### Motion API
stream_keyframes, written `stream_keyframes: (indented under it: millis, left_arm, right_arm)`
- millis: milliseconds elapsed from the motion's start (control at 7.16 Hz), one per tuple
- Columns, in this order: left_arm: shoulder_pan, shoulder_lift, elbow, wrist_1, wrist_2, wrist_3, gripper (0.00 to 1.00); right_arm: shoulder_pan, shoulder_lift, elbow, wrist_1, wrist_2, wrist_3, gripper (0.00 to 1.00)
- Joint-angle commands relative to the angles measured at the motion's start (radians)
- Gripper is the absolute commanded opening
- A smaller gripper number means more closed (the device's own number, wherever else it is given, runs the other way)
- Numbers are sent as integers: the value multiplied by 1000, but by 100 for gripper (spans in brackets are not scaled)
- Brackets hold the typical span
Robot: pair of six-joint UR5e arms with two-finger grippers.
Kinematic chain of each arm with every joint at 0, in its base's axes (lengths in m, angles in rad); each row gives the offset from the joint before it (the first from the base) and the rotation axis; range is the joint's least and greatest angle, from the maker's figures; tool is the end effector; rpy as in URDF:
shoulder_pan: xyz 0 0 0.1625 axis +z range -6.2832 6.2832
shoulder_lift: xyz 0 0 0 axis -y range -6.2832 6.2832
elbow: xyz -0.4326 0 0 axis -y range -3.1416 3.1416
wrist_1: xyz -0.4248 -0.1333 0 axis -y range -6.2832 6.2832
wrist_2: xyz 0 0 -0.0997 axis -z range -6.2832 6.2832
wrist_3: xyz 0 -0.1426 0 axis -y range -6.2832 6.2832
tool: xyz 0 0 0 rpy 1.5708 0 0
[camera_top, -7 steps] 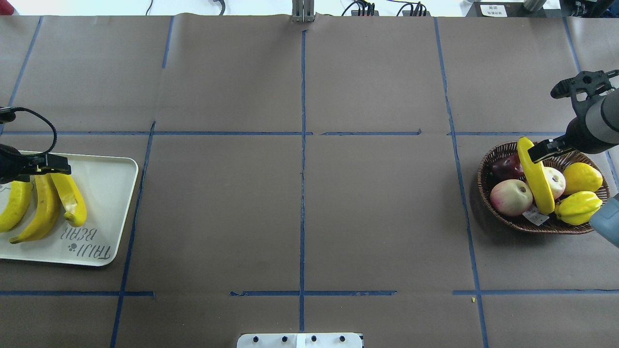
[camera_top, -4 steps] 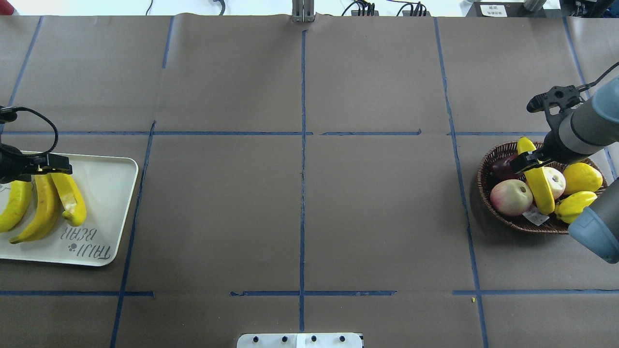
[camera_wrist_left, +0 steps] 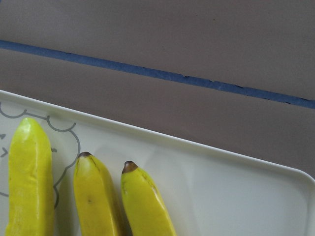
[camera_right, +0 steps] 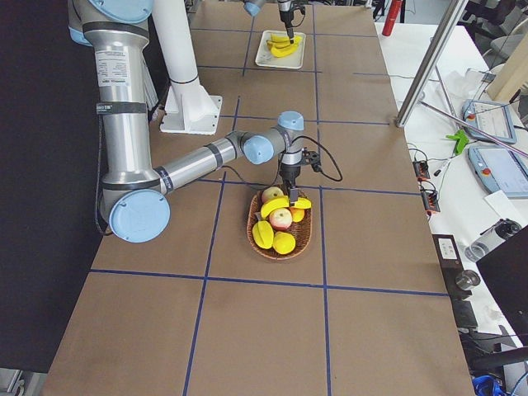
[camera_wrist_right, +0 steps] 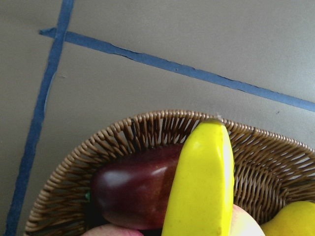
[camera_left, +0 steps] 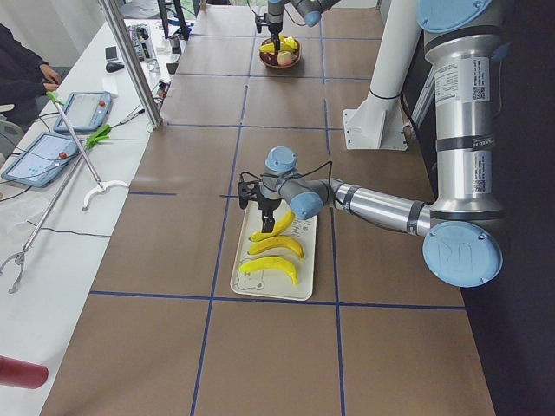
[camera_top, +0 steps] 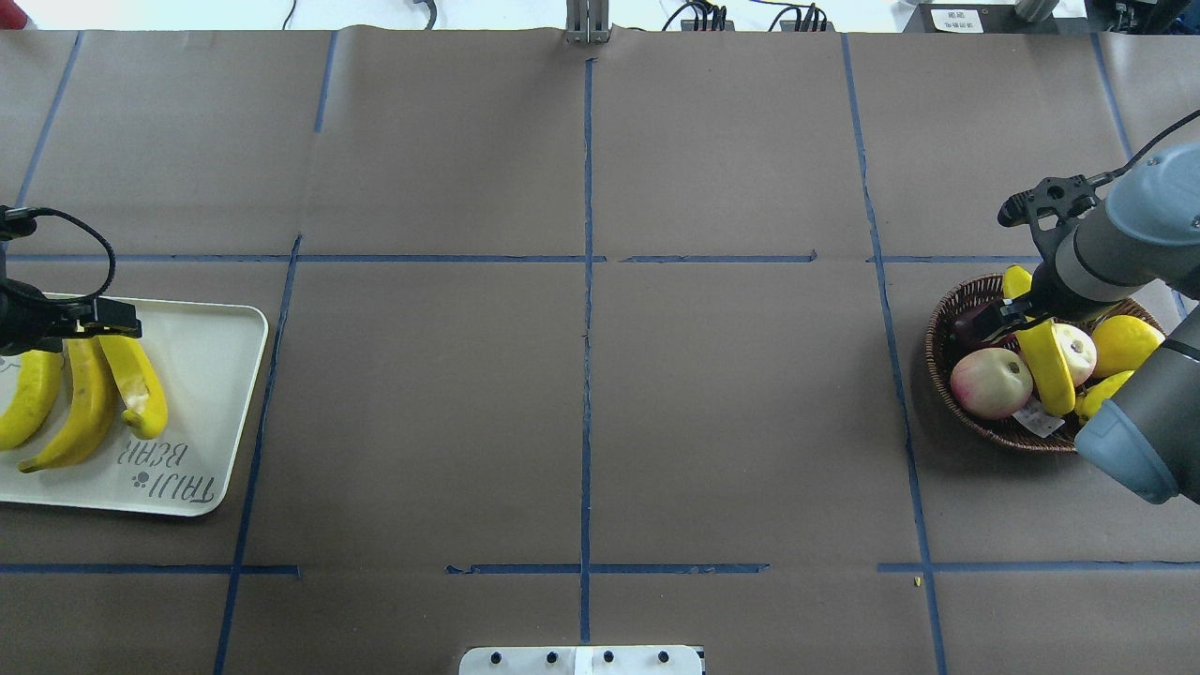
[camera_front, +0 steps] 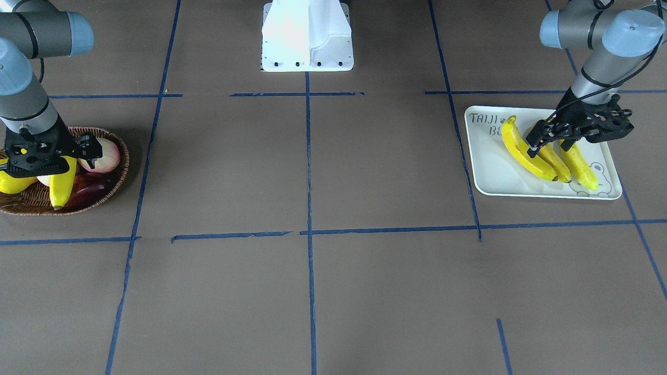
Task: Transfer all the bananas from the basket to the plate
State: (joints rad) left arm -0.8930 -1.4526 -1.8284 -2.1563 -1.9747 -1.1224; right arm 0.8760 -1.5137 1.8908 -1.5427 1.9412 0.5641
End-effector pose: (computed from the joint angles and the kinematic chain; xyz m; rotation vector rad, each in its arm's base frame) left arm 0.2730 -0.4623 0.5651 0.1423 0.8018 -0.2735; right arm -0.2981 -0.4853 0.5208 0.1089 -0.5319 -0.2025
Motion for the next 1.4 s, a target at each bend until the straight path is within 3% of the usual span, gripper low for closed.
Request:
stream_keyframes:
  millis: [0, 419, 977, 1117, 1256]
  left_arm:
    - [2, -2, 3, -1, 1, -1, 100]
    - [2, -2, 1, -1, 1, -4, 100]
    - [0, 0, 50, -80, 2, -10, 100]
    - [0, 0, 73, -111, 2, -10, 100]
    - [2, 0, 93, -132, 2, -10, 100]
  right_arm:
    - [4, -19, -1, -1, -5, -3, 95]
    - [4, -65, 8, 1, -21, -3, 92]
    - [4, -124, 65, 1, -25, 8, 77]
    - [6, -132, 80, 1, -25, 8, 53]
    - [6, -134, 82, 1, -24, 8, 19]
